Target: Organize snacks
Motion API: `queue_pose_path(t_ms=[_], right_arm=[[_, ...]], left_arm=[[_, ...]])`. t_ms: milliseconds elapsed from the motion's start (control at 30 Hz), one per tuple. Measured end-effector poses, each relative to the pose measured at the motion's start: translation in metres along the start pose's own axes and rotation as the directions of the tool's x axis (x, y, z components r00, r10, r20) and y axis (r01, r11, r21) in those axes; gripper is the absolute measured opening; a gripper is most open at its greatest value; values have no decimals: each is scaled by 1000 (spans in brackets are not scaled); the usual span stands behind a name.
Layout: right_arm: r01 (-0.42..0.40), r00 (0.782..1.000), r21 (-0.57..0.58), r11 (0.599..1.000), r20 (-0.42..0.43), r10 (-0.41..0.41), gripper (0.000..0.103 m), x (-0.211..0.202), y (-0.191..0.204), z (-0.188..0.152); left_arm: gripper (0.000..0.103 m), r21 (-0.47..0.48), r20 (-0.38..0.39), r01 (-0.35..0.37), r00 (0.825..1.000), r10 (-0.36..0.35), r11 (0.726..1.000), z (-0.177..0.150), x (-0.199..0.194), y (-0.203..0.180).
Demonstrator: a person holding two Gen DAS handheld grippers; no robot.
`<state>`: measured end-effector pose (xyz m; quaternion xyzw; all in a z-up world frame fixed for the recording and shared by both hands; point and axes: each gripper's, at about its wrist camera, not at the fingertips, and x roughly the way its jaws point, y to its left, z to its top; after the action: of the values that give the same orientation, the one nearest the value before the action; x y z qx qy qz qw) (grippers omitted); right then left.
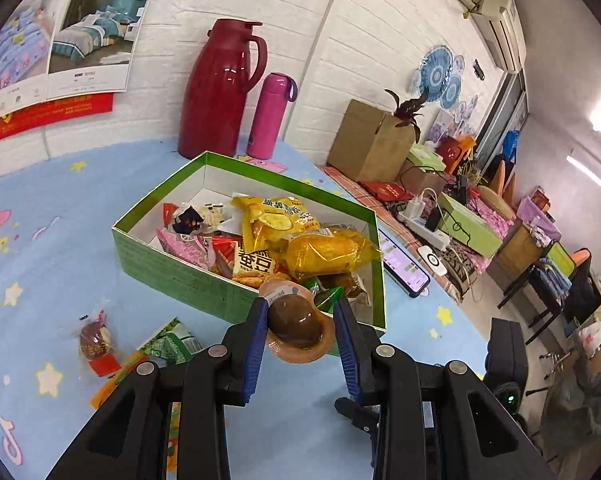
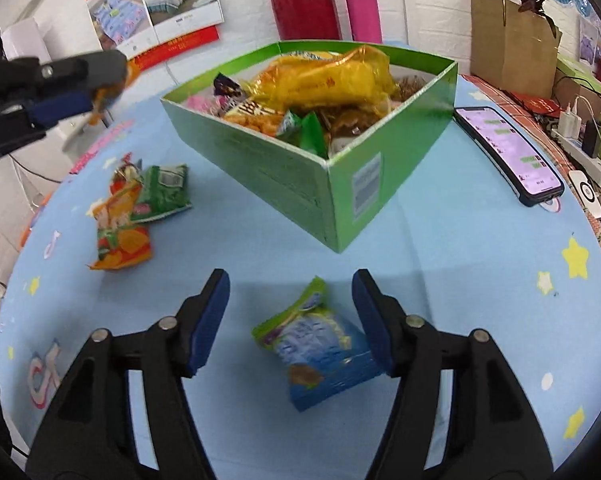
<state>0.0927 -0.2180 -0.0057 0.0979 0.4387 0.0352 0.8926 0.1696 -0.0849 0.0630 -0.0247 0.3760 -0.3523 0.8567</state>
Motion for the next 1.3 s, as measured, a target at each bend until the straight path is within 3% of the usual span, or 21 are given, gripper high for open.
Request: queue_pose_path(t_ms=[67,100,133,167,233,333,467,500,533,600,700,867,1067,1133,1167,1300], right_arm=[[16,1000,-42,999,-2,-16,69,3,1,-4],[13,1000,-56,998,-4,-14,65,3,2,-6],[17,1000,-47,999,6,-17,34,0,1,-5],[-7,1000,-27,1000,9,7,16,-1,-4,-5],[-72,997,44,996,15,71,12,-4,-17,-7],[-106,994,73,992,37,104,9,-13,-25,-11],[-135,990,56,989,53,132,9,-25,-27,-12],[-143,989,46,989,52,141,18,-29,-27,-13],[-159,986,46,986,51,157,44,-32,-28,-14],[-195,980,47,980,50,193,77,-35,-30,-19],[-229,973,-16,973,-8,229,78,-30,-27,-22],[-207,976,-169,963,-100,193,78,-30,-11,-32],[-138,989,-322,937,-99,112,70,-25,3,-35],[-81,995,-357,930,-84,55,40,-20,5,-36],[-71,996,-373,925,-84,43,33,-20,5,-37],[-126,992,-304,944,-61,113,33,-33,-3,-31]], left_arm=[[33,-16,-3,3,1000,-3,1000,1,1,3],[33,-22,-5,6,1000,-6,1000,1,2,4],[33,-24,-7,7,1000,-7,1000,1,3,5],[33,-24,-9,6,1000,-6,1000,0,4,6],[33,-26,-12,6,1000,-6,1000,-1,4,7],[33,-28,-10,2,1000,-2,1000,-1,3,9],[33,-48,-10,8,1000,-9,999,0,3,14],[33,-49,-11,10,1000,-10,999,0,3,14],[33,-46,-12,10,1000,-11,999,0,3,14],[33,-38,-18,10,1000,-10,999,-2,3,12],[33,-28,-29,6,1000,-7,1000,-3,6,10],[33,-21,-38,9,999,-9,1000,-6,7,8],[33,-9,-46,3,999,-4,1000,-6,10,3],[33,-1,-49,-3,999,3,1000,-5,10,1],[33,3,-48,-6,999,6,1000,-5,10,1],[33,5,-42,-12,999,12,1000,1,11,1]])
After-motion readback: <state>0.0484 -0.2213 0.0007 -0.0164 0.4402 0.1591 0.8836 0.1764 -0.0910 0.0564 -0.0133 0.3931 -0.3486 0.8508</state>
